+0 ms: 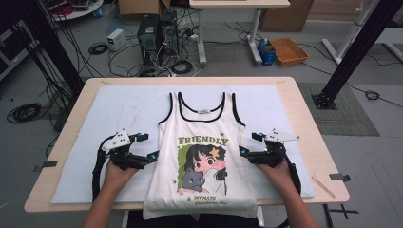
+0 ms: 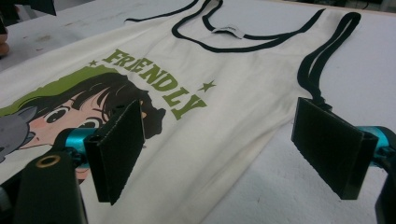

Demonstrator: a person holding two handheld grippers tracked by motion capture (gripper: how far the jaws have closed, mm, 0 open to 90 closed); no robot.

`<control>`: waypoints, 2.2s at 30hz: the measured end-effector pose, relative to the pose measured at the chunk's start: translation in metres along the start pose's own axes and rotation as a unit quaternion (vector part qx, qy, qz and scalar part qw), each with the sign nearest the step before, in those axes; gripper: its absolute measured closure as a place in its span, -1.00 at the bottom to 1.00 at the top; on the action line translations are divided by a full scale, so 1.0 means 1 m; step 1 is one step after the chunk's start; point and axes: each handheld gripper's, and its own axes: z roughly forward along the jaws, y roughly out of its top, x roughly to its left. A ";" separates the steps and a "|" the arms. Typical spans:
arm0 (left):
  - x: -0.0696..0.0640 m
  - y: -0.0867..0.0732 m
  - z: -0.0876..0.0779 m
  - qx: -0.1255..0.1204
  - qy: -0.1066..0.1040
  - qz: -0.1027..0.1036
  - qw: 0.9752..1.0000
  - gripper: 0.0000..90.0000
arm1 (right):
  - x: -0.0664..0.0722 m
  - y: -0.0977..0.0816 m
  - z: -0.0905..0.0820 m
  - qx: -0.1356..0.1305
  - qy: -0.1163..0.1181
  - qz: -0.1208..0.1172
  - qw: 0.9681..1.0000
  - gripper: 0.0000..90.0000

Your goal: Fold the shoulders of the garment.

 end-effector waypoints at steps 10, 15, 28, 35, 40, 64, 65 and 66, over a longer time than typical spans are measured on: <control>0.000 0.000 0.000 -0.001 -0.001 -0.002 1.000 -0.70 | 0.002 0.000 0.000 0.000 -0.004 -0.007 1.000 -0.61; 0.000 0.000 0.000 -0.001 -0.002 -0.002 1.000 -0.70 | 0.002 -0.001 -0.001 -0.006 -0.005 -0.009 1.000 -0.61; 0.001 0.000 0.000 -0.003 -0.001 -0.005 1.000 -0.70 | 0.001 -0.001 -0.002 -0.014 -0.011 -0.004 1.000 -0.61; 0.002 0.000 -0.001 -0.003 -0.002 -0.011 1.000 -0.70 | 0.000 -0.001 -0.007 -0.015 -0.014 0.010 1.000 -0.61; 0.002 0.000 0.000 -0.004 0.000 -0.012 1.000 -0.70 | 0.000 0.001 -0.008 0.004 -0.010 0.005 1.000 -0.61; 0.002 0.000 0.000 -0.003 0.000 -0.015 1.000 -0.70 | -0.033 0.083 0.024 0.028 -0.036 0.024 0.999 -0.61; 0.002 0.000 0.000 -0.002 0.000 -0.014 1.000 -0.70 | -0.033 0.083 0.027 0.031 -0.034 0.026 0.999 -0.61; 0.002 0.000 0.000 -0.002 0.000 -0.014 1.000 -0.70 | -0.034 0.084 0.029 0.034 -0.034 0.028 0.998 -0.61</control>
